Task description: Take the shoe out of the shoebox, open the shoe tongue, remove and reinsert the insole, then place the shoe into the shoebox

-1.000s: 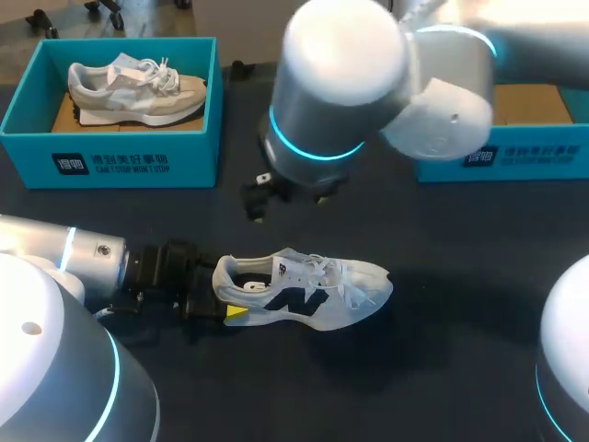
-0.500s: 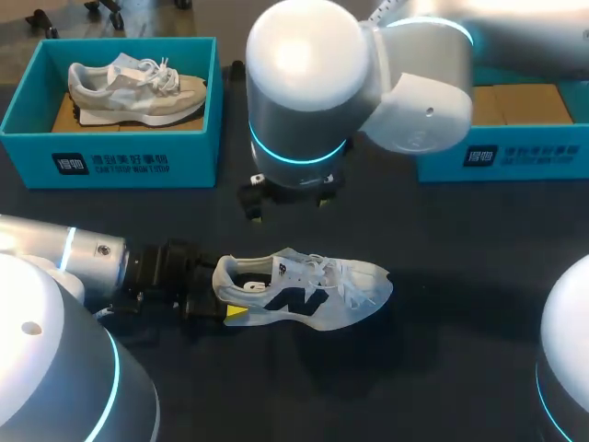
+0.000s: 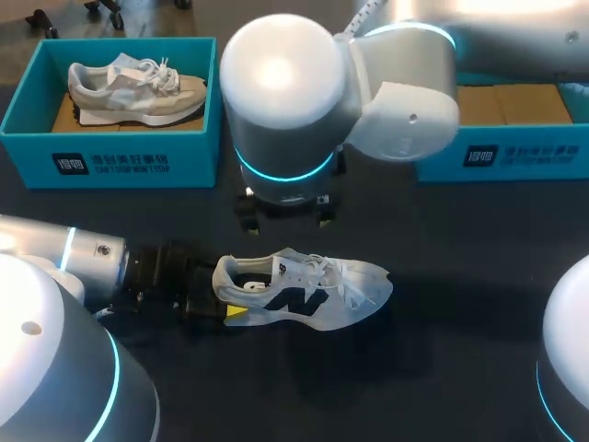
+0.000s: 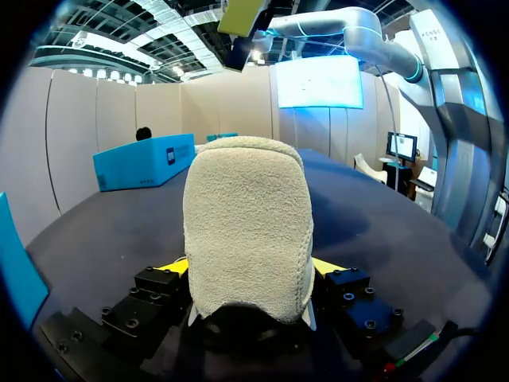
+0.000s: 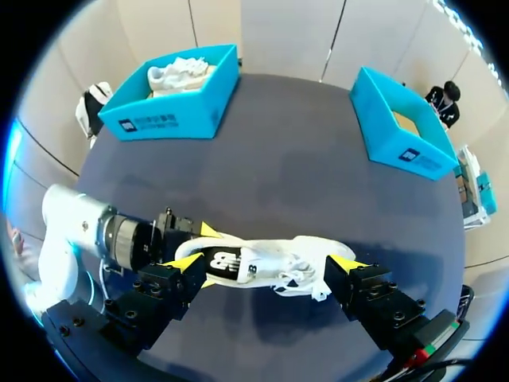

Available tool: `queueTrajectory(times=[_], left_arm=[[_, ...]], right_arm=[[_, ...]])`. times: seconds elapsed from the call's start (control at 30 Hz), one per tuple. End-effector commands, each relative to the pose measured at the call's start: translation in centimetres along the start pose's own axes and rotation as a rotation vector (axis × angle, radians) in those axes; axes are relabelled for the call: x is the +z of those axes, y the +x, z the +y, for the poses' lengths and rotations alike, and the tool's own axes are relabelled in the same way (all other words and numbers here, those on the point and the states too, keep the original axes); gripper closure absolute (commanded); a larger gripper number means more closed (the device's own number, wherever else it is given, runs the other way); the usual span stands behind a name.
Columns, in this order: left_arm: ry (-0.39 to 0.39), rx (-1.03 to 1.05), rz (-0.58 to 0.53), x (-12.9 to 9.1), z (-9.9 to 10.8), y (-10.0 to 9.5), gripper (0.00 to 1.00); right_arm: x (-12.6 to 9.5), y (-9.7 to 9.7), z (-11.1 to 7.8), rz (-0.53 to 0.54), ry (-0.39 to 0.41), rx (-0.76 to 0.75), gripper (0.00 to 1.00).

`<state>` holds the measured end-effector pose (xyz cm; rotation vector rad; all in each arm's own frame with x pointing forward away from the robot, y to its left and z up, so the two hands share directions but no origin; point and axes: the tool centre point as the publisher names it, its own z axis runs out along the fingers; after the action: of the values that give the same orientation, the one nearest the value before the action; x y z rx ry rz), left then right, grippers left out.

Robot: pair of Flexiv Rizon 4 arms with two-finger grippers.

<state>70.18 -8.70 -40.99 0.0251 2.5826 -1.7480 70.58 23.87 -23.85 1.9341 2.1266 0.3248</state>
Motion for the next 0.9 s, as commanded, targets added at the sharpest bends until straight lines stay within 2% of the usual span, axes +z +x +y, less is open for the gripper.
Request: queueTrajectory(times=[0.03,0.2,0.3,0.37,0.47,0.57,0.7,0.77,0.83,0.9], left_arm=[[-0.002,-0.001,0.002,0.1,0.1,0.0,1.00],[-0.002,-0.001,0.002,0.1,0.1,0.0,1.00],[-0.002,-0.001,0.002,0.1,0.1,0.0,1.00],[-0.002,-0.001,0.002,0.1,0.1,0.0,1.00],[-0.002,-0.001,0.002,0.1,0.1,0.0,1.00],[-0.002,-0.001,0.002,0.1,0.1,0.0,1.00],[-0.002,-0.001,0.002,0.1,0.1,0.0,1.00],[-0.002,-0.001,0.002,0.1,0.1,0.0,1.00],[-0.002,-0.001,0.002,0.1,0.1,0.0,1.00],[-0.002,-0.001,0.002,0.1,0.1,0.0,1.00]], right_arm=[[-0.1,1.4,0.1,-0.039,0.029,0.029,0.00],[-0.3,2.2,-0.6,-0.052,0.067,0.061,0.00],[-0.1,2.4,-1.1,-0.093,0.121,0.063,0.00],[0.1,2.5,-1.6,-0.080,0.103,0.078,0.00],[0.5,2.5,-2.2,-0.112,0.131,0.081,0.00],[1.0,2.6,-2.8,-0.123,0.127,0.090,0.00],[2.4,2.8,-3.6,-0.168,0.144,0.103,0.00],[3.5,2.8,-4.0,-0.195,0.175,0.106,0.00],[4.6,2.7,-4.4,-0.189,0.160,0.133,0.00],[5.5,2.7,-4.6,-0.209,0.181,0.136,0.00]])
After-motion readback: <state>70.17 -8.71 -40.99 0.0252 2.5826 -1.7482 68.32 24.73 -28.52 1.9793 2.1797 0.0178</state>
